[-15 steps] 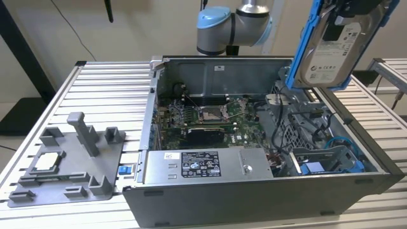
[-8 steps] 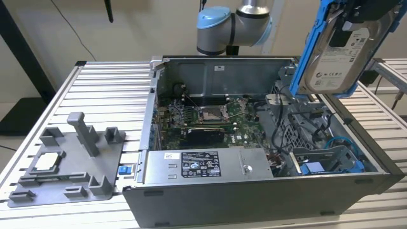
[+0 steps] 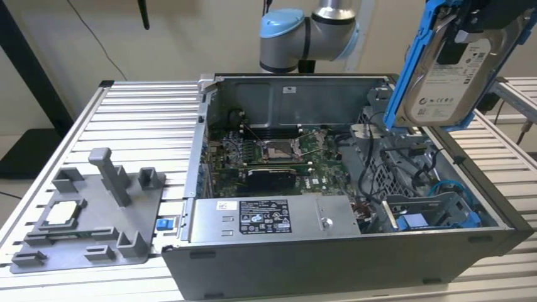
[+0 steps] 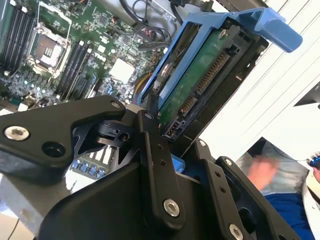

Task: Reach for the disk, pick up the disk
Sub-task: 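Pick up the disk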

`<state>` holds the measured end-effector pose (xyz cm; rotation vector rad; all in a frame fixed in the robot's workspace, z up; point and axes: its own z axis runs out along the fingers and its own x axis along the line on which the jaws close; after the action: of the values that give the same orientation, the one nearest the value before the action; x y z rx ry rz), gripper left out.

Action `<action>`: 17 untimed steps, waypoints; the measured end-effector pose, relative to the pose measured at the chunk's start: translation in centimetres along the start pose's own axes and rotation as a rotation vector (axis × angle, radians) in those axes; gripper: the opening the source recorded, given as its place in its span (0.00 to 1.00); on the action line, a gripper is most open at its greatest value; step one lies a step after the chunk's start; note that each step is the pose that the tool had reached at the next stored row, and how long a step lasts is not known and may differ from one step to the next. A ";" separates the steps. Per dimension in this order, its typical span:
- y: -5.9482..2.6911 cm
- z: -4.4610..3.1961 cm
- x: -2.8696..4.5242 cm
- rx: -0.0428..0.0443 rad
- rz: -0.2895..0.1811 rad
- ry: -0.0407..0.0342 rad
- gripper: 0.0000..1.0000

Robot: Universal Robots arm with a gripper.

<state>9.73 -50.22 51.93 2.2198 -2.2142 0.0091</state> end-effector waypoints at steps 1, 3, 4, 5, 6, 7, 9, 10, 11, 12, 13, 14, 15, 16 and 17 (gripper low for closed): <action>0.00 0.00 0.01 0.0000 0.000 0.0000 0.00; 0.00 0.00 0.01 0.0000 0.000 0.0000 0.00; 0.00 0.00 0.01 0.0000 0.000 0.0000 0.00; 0.00 0.00 0.01 0.0000 0.000 0.0000 0.00; 0.00 0.00 0.02 0.0000 0.000 0.0000 0.00; 0.00 0.00 0.02 0.0000 0.000 0.0000 0.00; 0.00 0.00 0.03 0.0000 0.000 -0.0001 0.00; 0.00 0.00 0.04 0.0000 0.000 0.0000 0.00; 0.00 0.01 0.08 0.0000 0.000 -0.0001 0.00; 0.00 0.00 0.15 0.0000 0.000 0.0000 0.00; 0.00 0.00 0.30 0.0000 0.000 0.0000 0.00; 0.00 0.01 0.47 0.0001 0.000 -0.0001 0.00; 0.00 0.02 0.62 0.0000 0.000 -0.0001 0.00; 0.00 0.03 0.75 0.0000 0.001 0.0000 0.00; 0.00 0.06 0.93 0.0000 0.002 0.0000 0.00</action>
<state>9.73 -51.15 51.88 2.2181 -2.2159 0.0091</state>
